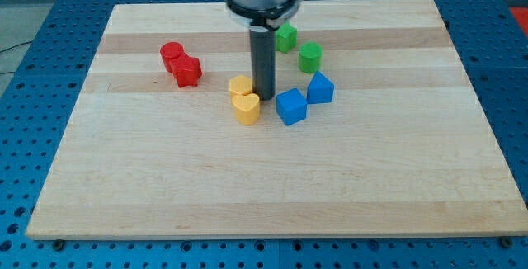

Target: Slightly move the yellow heart to the left side

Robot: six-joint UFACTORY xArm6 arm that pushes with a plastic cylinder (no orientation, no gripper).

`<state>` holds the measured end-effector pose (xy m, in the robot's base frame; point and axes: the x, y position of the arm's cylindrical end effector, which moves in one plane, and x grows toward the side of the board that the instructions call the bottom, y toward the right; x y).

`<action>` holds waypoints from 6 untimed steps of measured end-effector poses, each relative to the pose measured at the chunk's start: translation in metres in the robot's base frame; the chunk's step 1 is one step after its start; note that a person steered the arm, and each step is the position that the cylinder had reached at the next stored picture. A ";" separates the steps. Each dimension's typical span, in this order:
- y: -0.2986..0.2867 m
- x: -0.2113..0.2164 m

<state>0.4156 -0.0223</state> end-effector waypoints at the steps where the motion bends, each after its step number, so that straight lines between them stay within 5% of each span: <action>1: 0.007 -0.006; 3: 0.029 0.039; 6: 0.001 0.039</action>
